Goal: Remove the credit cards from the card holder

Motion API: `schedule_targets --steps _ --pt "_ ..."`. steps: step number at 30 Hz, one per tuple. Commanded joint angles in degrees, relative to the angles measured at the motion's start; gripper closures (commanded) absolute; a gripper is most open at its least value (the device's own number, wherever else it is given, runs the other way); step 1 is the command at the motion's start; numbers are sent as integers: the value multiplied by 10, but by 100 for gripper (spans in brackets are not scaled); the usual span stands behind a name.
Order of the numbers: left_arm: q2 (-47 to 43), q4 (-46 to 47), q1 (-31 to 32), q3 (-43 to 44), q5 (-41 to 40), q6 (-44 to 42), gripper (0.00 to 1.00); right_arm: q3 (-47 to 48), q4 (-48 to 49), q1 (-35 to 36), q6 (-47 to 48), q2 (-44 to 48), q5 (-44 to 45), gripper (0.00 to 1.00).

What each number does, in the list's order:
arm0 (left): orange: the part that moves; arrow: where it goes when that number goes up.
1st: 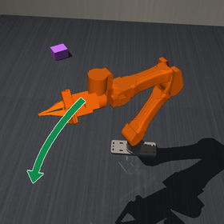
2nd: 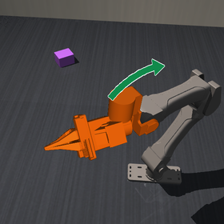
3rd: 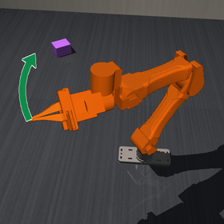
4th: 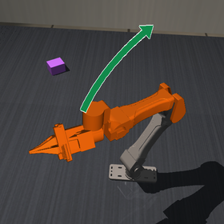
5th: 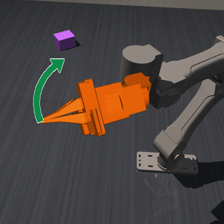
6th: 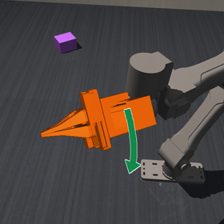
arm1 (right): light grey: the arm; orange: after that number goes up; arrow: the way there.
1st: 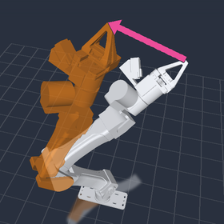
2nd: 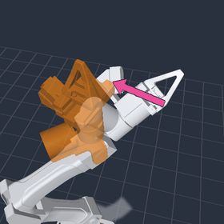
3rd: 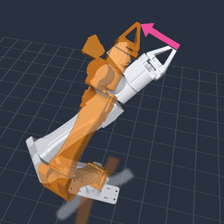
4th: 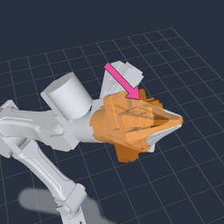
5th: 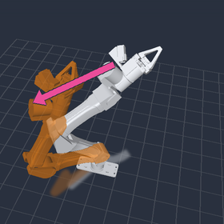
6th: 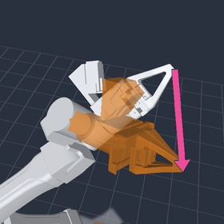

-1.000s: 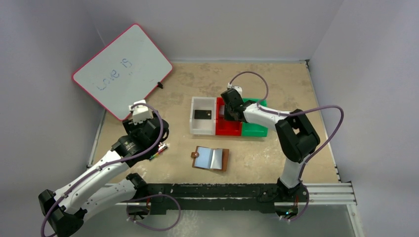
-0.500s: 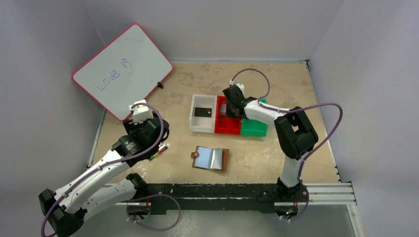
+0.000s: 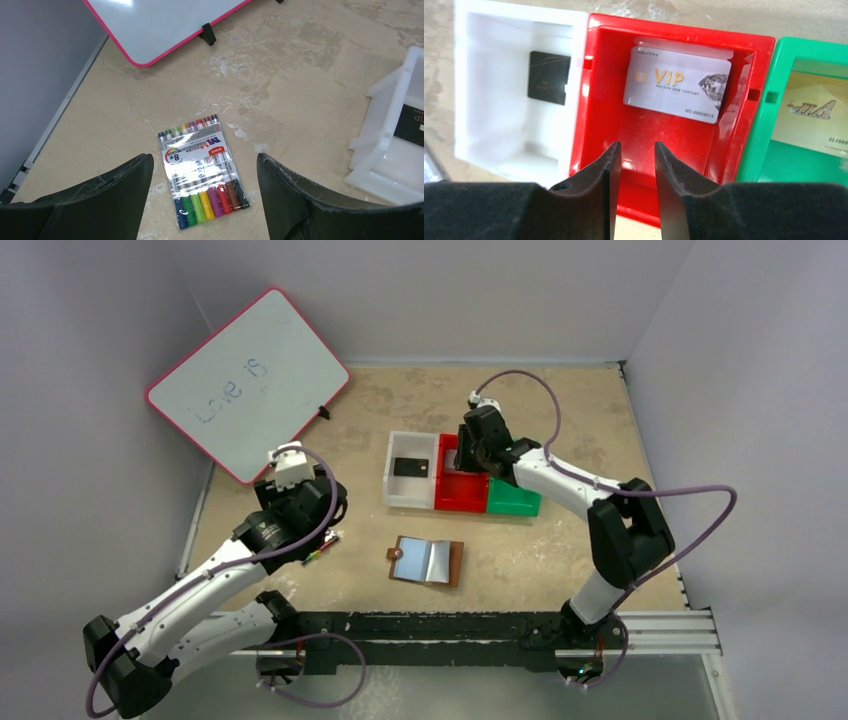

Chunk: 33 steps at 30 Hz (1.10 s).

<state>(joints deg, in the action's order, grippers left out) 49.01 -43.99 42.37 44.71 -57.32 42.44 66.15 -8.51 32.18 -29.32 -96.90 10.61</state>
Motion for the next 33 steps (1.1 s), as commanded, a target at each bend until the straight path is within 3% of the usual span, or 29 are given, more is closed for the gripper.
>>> schedule_targets --steps 1,6,14,21,27,33 --pt "11 10 -4 25 9 -3 25 -41 35 -1 0 74 -59 64" --pt "17 -11 -4 27 54 18 25 -171 68 -1 -62 202 -114 46" --pt "9 18 -4 -6 200 103 25 -406 156 2 -201 419 -218 30" --pt "55 76 -4 -57 331 100 25 -481 203 6 -225 459 -312 13" --pt "56 112 -3 -86 379 109 26 -492 280 21 -214 361 -377 17" --pt "61 117 -3 -89 381 114 25 -466 272 57 -213 284 -316 33"
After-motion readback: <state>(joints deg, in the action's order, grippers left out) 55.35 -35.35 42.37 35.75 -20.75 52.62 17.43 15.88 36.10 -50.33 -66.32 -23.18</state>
